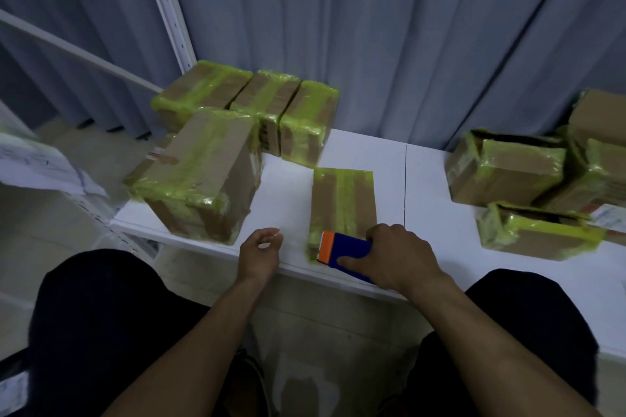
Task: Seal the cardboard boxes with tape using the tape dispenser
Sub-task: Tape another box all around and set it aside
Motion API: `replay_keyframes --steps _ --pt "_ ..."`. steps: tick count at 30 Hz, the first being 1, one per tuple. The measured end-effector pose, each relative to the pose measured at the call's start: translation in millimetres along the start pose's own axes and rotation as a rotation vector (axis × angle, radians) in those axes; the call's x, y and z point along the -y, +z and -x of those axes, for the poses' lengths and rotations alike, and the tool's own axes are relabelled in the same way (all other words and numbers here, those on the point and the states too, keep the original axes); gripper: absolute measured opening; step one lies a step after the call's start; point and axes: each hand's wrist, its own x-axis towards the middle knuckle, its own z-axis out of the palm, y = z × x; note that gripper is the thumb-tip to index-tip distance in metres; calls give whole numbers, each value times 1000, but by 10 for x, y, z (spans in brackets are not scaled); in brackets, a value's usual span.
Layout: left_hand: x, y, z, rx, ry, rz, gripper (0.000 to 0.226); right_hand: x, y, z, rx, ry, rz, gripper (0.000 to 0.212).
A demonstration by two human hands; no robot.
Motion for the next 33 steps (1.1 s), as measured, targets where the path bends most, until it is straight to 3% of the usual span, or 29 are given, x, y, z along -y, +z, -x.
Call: replay_keyframes --steps 7,12,20,23,26,33 --pt "62 178 -102 33 19 -10 13 69 3 -111 44 81 34 66" --pt "133 358 -138 76 -46 26 33 72 9 -175 92 110 20 67" --pt "196 517 -197 151 -37 -11 33 47 5 -225 162 129 -11 65" --pt "202 501 -222 94 -10 -111 44 40 7 -218 159 119 -27 65" --pt "192 481 -174 55 89 -59 38 31 9 -216 161 115 -34 65" --pt "321 500 72 266 172 -71 32 51 -18 -219 179 108 -41 64"
